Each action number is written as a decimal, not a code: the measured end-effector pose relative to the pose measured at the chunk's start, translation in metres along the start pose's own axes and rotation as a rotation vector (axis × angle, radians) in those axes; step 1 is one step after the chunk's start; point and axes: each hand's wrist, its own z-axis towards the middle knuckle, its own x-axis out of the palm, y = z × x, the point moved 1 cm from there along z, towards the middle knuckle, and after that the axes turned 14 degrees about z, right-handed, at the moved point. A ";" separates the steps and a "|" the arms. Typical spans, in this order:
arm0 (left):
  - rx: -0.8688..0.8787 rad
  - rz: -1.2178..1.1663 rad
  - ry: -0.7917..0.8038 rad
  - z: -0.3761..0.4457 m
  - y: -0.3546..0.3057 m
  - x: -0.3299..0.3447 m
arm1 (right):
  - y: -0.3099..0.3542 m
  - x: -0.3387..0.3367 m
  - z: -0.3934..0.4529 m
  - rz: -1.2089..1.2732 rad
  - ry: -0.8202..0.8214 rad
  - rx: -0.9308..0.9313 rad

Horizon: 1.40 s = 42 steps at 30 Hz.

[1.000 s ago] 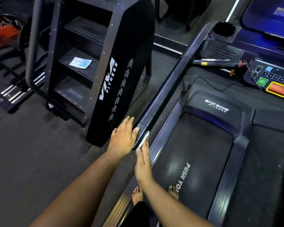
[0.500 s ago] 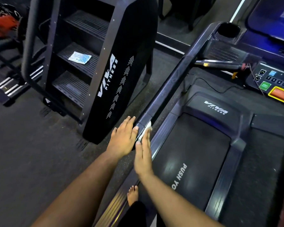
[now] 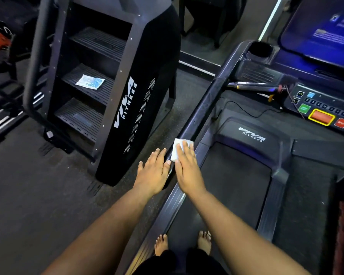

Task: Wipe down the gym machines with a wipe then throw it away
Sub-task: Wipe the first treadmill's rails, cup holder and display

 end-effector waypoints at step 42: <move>0.045 0.070 -0.039 0.006 -0.001 -0.007 | 0.015 0.025 0.011 0.617 -0.216 0.246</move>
